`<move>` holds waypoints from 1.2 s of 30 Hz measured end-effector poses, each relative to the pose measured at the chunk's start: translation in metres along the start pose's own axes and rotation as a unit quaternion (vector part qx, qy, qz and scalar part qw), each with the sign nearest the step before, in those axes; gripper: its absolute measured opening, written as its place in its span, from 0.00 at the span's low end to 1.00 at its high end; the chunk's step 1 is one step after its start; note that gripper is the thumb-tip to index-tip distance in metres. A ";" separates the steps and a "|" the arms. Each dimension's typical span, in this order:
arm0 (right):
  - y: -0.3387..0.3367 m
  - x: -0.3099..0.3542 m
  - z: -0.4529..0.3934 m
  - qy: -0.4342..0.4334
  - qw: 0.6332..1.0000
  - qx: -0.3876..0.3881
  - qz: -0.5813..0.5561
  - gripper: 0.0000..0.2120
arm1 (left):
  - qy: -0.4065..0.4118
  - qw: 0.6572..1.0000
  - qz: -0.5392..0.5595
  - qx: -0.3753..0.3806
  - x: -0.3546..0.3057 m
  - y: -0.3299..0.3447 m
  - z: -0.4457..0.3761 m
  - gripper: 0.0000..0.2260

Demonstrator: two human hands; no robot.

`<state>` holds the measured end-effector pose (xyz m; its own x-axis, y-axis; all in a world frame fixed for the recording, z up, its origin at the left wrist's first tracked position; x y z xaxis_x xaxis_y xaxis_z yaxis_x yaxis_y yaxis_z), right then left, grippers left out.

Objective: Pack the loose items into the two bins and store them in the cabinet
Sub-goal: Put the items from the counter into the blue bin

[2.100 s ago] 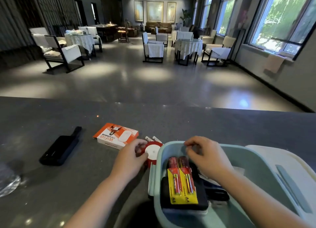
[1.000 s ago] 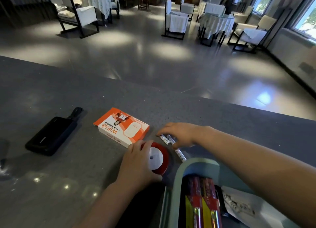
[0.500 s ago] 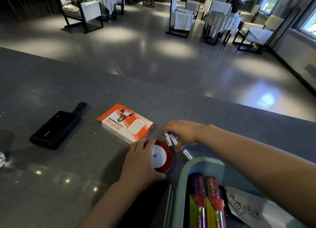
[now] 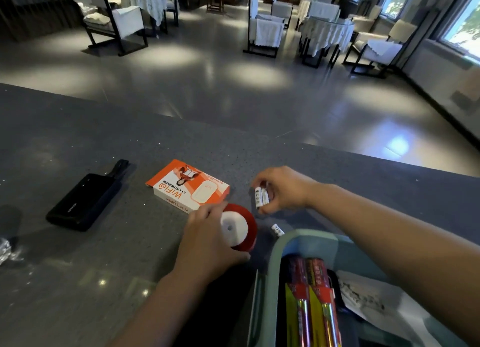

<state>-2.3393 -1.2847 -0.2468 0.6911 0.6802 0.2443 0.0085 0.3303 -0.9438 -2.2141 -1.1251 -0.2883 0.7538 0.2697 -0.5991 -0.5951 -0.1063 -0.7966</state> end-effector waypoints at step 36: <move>0.037 -0.052 0.267 0.441 0.889 -0.097 -0.080 0.20 | 0.285 0.951 -0.030 0.121 -0.153 0.039 0.089 0.50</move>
<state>-2.5677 -1.1331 -0.2355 0.9666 -0.1714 0.1903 0.2232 0.1993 -0.9542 -2.3772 -1.0848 -0.2206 0.7758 -0.3008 -0.5547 -0.5416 0.1338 -0.8299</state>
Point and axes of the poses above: each hand's wrist, its own z-axis away from the middle knuckle, its own y-axis out of the palm, x = y × z, the point moved 2 cm from there along -z, towards the middle knuckle, and after that the axes turned 5 degrees about y, right-handed, at the moved point
